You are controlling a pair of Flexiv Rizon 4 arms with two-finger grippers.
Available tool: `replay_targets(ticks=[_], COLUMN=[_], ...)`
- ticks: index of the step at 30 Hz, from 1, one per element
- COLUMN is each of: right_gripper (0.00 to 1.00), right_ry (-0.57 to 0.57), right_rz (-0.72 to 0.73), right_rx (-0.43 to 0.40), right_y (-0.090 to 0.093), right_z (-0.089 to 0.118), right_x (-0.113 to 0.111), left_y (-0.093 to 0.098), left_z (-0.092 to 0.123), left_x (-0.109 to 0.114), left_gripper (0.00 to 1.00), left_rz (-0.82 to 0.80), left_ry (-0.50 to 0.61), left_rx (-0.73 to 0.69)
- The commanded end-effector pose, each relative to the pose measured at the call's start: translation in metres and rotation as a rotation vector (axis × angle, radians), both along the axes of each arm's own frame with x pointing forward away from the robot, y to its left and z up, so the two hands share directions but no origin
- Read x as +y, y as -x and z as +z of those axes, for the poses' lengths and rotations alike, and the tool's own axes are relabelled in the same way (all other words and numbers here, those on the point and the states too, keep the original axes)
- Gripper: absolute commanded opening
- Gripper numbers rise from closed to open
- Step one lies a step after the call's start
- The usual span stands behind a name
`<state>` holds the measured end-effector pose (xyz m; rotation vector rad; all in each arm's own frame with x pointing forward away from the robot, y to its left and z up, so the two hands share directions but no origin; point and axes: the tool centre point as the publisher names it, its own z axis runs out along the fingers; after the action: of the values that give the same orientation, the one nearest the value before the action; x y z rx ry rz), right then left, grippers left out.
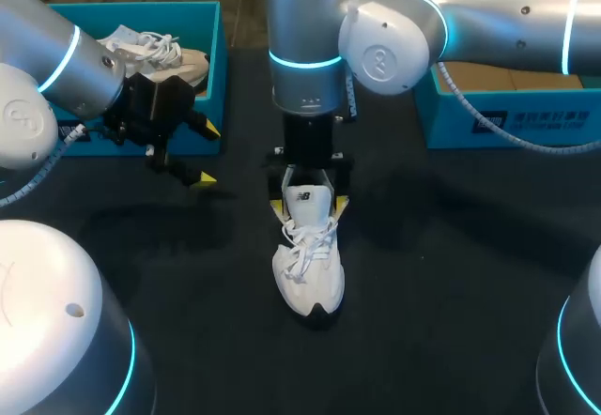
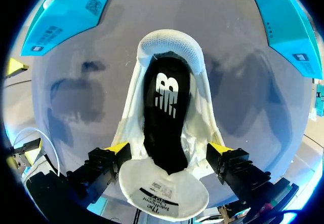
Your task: Take the shoe out of the shoebox, open the shoe tongue, remove and reinsert the insole, then place the shoe into the shoebox
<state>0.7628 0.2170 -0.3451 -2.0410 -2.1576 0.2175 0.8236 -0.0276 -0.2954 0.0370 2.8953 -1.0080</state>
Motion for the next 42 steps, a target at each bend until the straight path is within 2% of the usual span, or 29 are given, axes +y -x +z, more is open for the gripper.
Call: replay_targets(ticks=[1,11,24,31,40,41,42], right_gripper=[1.00,1.00,1.00,1.00,1.00,0.98,0.83], right_ry=[0.008,0.024,0.042,0.072,0.081,0.089,0.093], right_rz=[0.002,-0.011,-0.074,-0.142,-0.167,-0.172,-0.172], right_rx=[-0.002,0.009,0.016,0.016,0.016,0.016,0.017], right_y=[0.003,0.013,0.044,0.067,0.079,0.080,0.081], right_z=[0.006,0.021,0.042,0.059,0.071,0.074,0.076], right_x=[0.002,0.006,0.012,0.014,0.019,0.021,0.022], left_y=[0.000,0.000,0.000,0.000,0.000,0.000,0.000], left_z=[0.000,0.000,0.000,0.000,0.000,0.000,0.000], left_x=[0.000,0.000,0.000,0.000,0.000,0.000,0.000], left_gripper=[1.00,1.00,1.00,1.00,1.00,1.00,1.00], left_rz=[-0.001,-0.001,-0.001,-0.001,-0.001,-0.001,-0.001], left_ry=[-0.002,-0.002,-0.002,-0.002,-0.002,-0.002,-0.002], left_rx=[0.000,0.000,0.000,0.000,0.000,0.000,0.000])
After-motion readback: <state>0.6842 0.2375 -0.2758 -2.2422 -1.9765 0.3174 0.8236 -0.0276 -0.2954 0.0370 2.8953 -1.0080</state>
